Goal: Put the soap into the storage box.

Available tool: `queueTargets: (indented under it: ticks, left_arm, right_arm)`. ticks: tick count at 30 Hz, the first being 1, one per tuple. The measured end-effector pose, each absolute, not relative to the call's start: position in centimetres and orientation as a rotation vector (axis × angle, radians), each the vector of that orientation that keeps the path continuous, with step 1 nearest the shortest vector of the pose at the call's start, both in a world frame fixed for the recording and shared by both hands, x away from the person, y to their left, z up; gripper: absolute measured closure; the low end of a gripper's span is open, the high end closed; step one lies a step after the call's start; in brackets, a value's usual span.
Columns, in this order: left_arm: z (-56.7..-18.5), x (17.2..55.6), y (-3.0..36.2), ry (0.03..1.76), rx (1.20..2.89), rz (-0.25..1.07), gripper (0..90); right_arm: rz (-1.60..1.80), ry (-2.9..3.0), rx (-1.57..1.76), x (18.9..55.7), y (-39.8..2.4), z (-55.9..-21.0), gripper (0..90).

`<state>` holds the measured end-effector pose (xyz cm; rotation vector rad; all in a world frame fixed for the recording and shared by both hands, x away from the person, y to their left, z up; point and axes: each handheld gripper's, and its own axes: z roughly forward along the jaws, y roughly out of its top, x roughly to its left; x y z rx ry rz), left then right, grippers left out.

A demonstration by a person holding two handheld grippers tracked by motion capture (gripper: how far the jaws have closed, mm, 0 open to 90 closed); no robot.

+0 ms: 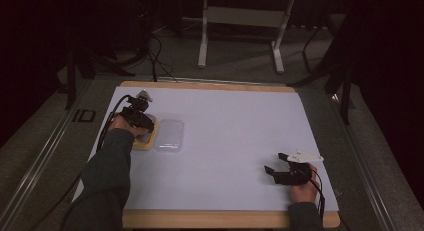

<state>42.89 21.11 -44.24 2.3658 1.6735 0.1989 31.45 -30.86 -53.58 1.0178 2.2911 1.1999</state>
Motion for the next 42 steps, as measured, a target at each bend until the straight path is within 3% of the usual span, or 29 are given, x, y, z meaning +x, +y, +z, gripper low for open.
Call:
queueTargets:
  ticks: [42]
  left_arm:
    - [-47.0, 45.1, 22.5, 1.847, 2.349, 0.128, 49.8]
  right_arm:
    - [1.190, 2.293, 1.012, 31.4, -30.8, -53.6, 19.8]
